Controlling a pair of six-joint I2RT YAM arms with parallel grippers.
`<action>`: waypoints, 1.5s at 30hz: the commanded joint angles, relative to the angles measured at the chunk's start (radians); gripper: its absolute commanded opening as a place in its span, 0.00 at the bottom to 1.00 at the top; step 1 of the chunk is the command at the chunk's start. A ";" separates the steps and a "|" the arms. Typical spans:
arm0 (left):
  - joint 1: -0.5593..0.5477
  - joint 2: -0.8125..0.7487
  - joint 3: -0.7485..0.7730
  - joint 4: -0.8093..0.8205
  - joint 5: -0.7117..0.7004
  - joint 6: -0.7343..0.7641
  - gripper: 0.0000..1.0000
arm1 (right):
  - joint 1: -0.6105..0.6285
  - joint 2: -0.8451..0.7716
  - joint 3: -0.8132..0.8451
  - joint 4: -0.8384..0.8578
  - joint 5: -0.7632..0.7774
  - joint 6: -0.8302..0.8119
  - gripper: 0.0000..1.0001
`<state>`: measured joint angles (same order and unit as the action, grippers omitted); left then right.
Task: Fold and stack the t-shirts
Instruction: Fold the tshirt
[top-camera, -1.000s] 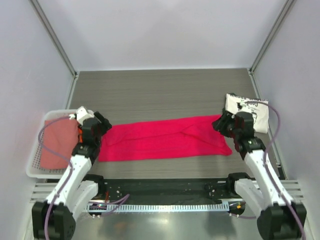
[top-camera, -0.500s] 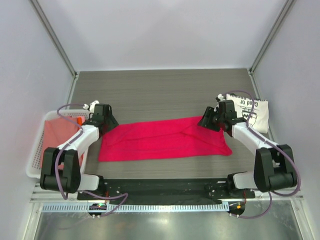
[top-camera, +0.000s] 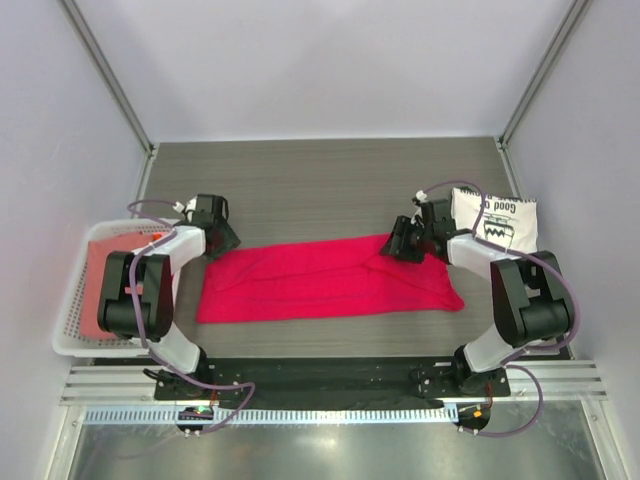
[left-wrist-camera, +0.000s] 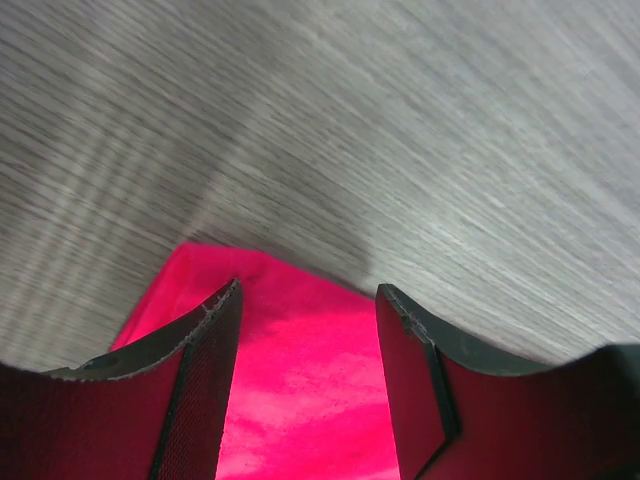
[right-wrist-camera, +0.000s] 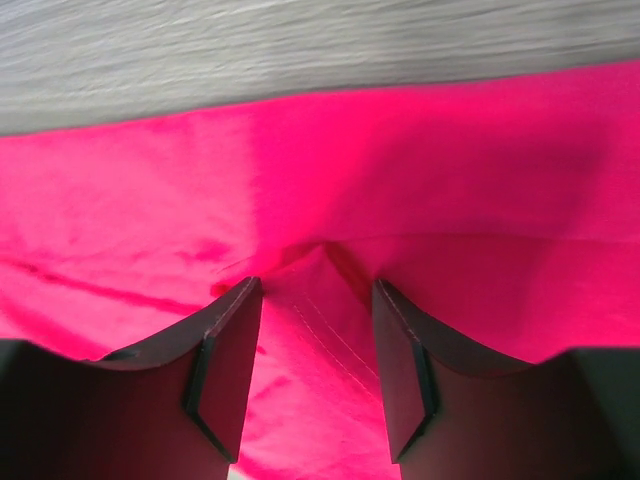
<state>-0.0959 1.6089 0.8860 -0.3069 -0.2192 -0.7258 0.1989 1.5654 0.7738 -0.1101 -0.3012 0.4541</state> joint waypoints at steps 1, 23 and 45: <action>0.016 0.039 0.016 -0.034 0.004 -0.014 0.57 | 0.011 -0.048 -0.017 0.058 -0.102 0.023 0.53; -0.073 -0.148 0.007 -0.012 0.012 0.063 0.56 | 0.065 -0.382 -0.048 -0.201 0.183 -0.002 0.56; -0.255 -0.230 0.074 -0.069 -0.008 0.058 0.57 | 0.129 -0.704 -0.275 -0.376 0.014 0.189 0.50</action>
<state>-0.3225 1.4017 0.9108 -0.3710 -0.2173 -0.6727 0.3206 0.9508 0.4953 -0.4103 -0.2417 0.5762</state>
